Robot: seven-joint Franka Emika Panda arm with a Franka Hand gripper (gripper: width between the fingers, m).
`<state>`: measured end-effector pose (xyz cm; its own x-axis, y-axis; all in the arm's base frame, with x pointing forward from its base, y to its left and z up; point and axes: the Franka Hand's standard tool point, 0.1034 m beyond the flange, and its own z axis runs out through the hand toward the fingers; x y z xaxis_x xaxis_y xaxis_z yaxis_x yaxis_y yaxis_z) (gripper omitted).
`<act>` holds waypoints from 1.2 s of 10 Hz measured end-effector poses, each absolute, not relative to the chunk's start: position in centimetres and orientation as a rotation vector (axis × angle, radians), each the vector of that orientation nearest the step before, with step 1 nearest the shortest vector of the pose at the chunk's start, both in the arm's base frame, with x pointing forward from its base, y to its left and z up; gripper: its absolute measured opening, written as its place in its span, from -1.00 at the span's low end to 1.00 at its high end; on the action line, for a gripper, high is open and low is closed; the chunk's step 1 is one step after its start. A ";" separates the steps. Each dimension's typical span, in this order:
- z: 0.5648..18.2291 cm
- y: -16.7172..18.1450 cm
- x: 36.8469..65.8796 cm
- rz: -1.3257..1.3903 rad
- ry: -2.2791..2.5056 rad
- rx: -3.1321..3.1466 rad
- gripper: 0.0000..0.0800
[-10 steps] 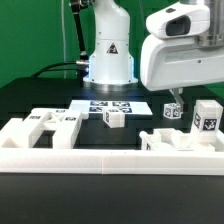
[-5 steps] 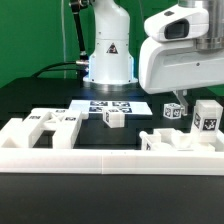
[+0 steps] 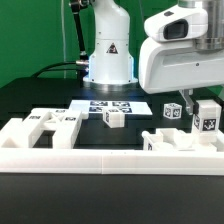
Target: Assemble chair
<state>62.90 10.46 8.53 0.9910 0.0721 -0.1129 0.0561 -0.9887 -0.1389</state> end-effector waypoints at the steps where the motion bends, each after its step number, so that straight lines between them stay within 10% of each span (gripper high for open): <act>1: 8.5 10.3 62.9 0.173 -0.015 -3.001 -0.28; 12: 8.7 7.5 63.5 0.074 1.357 -2.804 -0.26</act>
Offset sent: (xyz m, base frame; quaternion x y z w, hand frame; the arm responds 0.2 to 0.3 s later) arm -0.0186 0.0069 -0.0075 -0.0125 0.0077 0.2861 0.9581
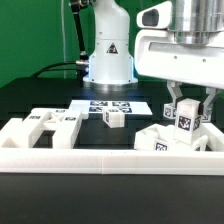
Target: Assemble chair
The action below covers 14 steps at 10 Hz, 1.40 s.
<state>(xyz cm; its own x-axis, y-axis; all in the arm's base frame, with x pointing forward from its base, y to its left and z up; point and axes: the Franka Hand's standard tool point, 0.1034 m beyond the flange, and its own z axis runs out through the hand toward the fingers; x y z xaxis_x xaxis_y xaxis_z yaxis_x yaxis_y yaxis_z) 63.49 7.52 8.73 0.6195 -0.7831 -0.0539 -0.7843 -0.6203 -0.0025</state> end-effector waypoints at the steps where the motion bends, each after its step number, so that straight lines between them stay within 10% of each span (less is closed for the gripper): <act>1: 8.7 7.3 63.5 0.072 1.360 -2.806 -0.26; 2: 8.7 7.4 63.5 0.071 1.352 -2.808 -0.26; 3: 8.6 7.4 63.5 0.072 1.351 -2.809 0.37; 5: 8.8 7.4 63.6 0.064 1.198 -2.873 0.56; 14: 8.3 7.3 63.7 -0.013 0.009 -3.125 0.62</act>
Offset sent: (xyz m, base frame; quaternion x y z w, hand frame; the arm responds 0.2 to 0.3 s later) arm 0.0000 0.0000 0.0000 0.0000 0.0000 -0.0650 0.9979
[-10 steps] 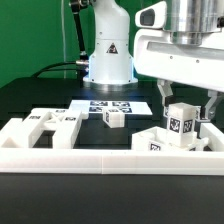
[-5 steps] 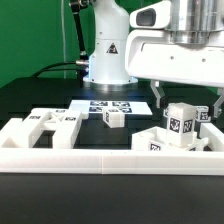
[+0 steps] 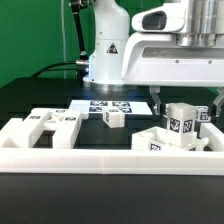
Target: Assemble chair
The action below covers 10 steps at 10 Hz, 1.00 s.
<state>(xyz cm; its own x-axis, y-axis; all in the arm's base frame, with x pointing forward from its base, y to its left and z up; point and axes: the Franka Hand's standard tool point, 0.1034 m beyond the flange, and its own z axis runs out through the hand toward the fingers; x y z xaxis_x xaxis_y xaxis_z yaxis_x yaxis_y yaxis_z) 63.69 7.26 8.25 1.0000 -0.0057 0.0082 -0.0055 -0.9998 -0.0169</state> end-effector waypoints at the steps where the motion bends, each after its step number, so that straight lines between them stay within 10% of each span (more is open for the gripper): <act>1: 8.2 7.2 63.7 -0.016 -0.092 -3.125 0.62; 6: 8.2 6.8 63.8 -0.022 -0.502 -3.088 0.57; 8: 8.1 6.8 63.8 -0.021 -0.501 -3.089 -0.20; 10: 8.1 6.8 63.8 -0.020 -0.454 -3.096 -0.28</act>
Offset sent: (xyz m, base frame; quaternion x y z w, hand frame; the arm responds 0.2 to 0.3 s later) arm -0.0046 -0.0012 0.0033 -0.0021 0.0079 -0.1360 0.9907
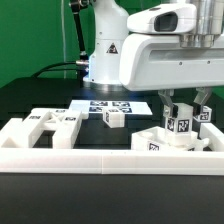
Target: Assemble chair
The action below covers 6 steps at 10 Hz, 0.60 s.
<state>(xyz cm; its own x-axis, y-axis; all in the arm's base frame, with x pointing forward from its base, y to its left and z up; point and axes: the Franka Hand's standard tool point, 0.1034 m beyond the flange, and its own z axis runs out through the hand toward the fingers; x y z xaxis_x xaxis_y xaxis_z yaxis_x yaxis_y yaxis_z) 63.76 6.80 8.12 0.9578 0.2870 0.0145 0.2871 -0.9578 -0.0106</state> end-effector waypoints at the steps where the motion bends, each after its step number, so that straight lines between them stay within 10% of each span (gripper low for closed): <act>1: 8.1 6.8 63.8 -0.020 -0.397 -3.103 -0.28; 6: 8.0 6.8 63.9 -0.017 0.337 -3.096 -0.27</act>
Offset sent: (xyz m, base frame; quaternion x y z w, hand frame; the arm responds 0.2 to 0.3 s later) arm 0.0036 -0.0021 -0.0039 0.0176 -0.0011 0.2713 0.9623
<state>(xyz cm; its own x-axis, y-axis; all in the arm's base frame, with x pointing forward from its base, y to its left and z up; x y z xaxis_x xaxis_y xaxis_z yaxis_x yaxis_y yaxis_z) 63.86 6.84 8.01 0.9766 -0.2151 0.0079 -0.2149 -0.9762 -0.0281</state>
